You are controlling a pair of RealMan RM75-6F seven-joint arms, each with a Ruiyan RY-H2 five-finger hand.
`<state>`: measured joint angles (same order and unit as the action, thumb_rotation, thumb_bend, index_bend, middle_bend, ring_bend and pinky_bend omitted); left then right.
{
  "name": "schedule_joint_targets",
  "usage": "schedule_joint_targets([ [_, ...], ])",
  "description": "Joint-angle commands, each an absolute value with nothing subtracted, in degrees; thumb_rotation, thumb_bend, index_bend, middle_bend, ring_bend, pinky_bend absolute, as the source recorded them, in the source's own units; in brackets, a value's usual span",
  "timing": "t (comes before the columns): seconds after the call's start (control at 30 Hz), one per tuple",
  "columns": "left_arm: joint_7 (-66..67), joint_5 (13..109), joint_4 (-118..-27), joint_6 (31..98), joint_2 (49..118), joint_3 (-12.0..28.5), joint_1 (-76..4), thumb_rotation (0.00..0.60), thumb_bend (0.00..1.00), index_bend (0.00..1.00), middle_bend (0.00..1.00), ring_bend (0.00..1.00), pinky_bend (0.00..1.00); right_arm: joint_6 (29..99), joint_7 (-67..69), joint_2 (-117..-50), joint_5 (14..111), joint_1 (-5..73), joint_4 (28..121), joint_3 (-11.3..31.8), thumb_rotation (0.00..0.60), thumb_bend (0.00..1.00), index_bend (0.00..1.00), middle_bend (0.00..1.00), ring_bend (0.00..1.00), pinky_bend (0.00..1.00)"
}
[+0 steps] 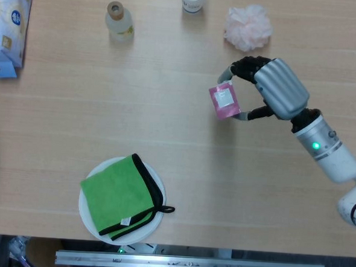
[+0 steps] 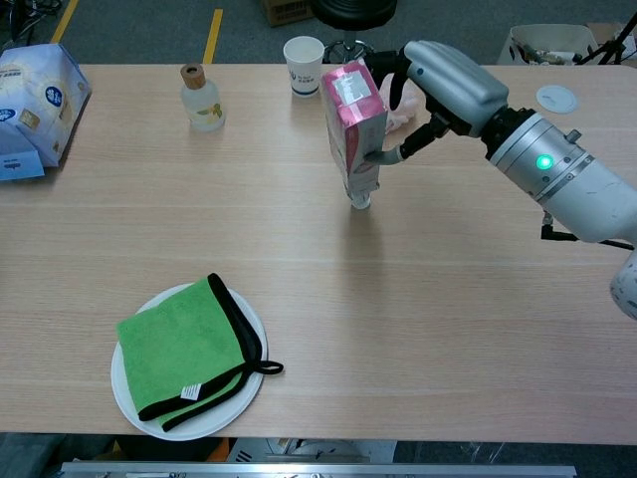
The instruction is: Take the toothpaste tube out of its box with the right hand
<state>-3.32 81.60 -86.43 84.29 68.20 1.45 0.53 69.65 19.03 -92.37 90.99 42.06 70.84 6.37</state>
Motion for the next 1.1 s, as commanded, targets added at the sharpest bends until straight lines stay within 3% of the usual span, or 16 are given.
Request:
schedule_joint_targets([
  [0.03,-3.4,81.6,-86.4,84.3,68.2,1.4,0.5,0.6,0.43,0.38,0.37,0.3,0.48,70.8,19.8,-91.9,91.2,41.7,71.2,7.1,0.6,0.0,0.45,0.49,0.4,0.5],
  [0.57,-3.0,81.6,-86.5,84.1,68.5,1.4,0.4,0.6,0.43,0.38,0.37,0.3,0.48,76.2,19.3,-88.3,92.5,40.6,76.4,9.7,0.6,0.0,0.45,0.49,0.4,0.5],
  [0.93,-2.9,81.4,-86.4,83.7,68.6,1.4,0.2,0.6,0.43,0.38,0.37,0.3,0.48,81.7,22.0,-90.1,94.1,40.0,74.4,11.2,0.6,0.0,0.45,0.49,0.4,0.5],
  [1.1,-2.9,81.4,-86.4,83.7,68.6,1.3,0.3,0.6,0.43,0.38,0.37,0.3,0.48,79.9,21.0,-89.4,94.2,40.2,74.1,10.2,0.6,0.0,0.45,0.49,0.4,0.5],
])
